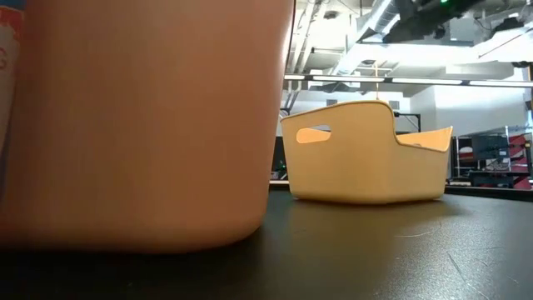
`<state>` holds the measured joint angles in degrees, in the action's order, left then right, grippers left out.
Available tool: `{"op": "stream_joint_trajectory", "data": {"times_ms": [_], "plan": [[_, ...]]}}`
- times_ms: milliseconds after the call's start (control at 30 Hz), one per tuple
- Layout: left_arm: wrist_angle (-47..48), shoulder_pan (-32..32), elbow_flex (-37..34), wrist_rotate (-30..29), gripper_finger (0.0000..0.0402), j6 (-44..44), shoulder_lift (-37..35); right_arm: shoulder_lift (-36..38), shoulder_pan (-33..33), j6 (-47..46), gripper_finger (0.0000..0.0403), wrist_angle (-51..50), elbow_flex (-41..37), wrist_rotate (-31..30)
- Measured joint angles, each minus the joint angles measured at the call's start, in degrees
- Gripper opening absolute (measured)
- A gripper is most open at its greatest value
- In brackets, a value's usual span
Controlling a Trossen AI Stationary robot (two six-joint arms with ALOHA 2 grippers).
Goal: Sort soda cans
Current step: Put the pink soda can into the yellow bin
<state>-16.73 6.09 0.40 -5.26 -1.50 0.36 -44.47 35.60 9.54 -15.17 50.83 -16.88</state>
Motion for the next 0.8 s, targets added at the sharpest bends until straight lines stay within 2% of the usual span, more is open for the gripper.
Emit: {"op": "stream_joint_trajectory", "data": {"times_ms": [200, 400, 533, 700, 800], "plan": [[-4.0, 0.0, 0.0, 0.0, 0.0002, 1.7, 0.0, -12.9, 2.6, 0.2, 0.0046, -18.3, 12.1, 0.2], [-7.8, 0.0, 0.0, -0.2, 0.0002, -0.7, 0.0, -23.3, 3.7, 2.8, 0.0092, -31.7, 21.0, 0.3], [-10.0, 0.0, 0.0, -0.2, 0.0002, -2.1, 0.0, -28.7, 5.9, 2.9, 0.0151, -40.1, 24.9, 1.8], [-10.9, 0.0, 0.9, -0.2, 0.0002, -2.0, 0.0, -32.4, 11.9, -0.5, 0.0249, -41.7, 25.3, 14.7], [-9.9, 0.0, 2.1, -0.2, 0.0002, -1.9, 0.0, -34.3, 16.0, -6.2, 0.0302, -43.2, 25.3, 16.8]]}}
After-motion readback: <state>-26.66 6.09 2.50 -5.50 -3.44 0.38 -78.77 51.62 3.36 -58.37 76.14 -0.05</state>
